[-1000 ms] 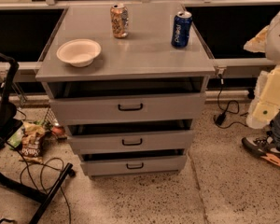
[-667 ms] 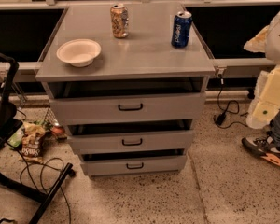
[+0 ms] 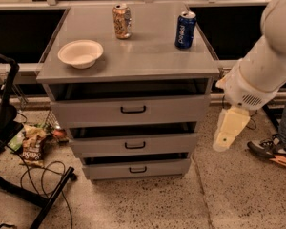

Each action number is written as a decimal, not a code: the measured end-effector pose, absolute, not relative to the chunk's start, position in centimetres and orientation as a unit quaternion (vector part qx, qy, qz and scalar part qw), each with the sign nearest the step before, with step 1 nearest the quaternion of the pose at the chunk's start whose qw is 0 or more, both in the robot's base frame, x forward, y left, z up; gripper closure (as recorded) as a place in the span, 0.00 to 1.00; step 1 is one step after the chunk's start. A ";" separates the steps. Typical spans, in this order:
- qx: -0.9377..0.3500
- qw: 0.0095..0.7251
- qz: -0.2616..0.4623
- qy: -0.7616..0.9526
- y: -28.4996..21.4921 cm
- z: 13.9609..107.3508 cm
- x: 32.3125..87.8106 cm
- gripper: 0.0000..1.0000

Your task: Open top drawer

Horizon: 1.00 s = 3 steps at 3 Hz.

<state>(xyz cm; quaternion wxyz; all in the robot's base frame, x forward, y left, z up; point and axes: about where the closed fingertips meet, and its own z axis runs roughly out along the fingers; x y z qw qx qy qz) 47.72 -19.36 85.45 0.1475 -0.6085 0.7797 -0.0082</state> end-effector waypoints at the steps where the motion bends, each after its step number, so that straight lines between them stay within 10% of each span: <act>1: -0.622 0.132 -0.029 0.771 -17.9 81.1 50.3 0.00; 3: -0.629 0.113 -0.087 0.764 -16.5 76.2 54.7 0.00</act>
Offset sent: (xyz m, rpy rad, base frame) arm 0.0927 0.0378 -0.1124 -0.2460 -0.0754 0.0533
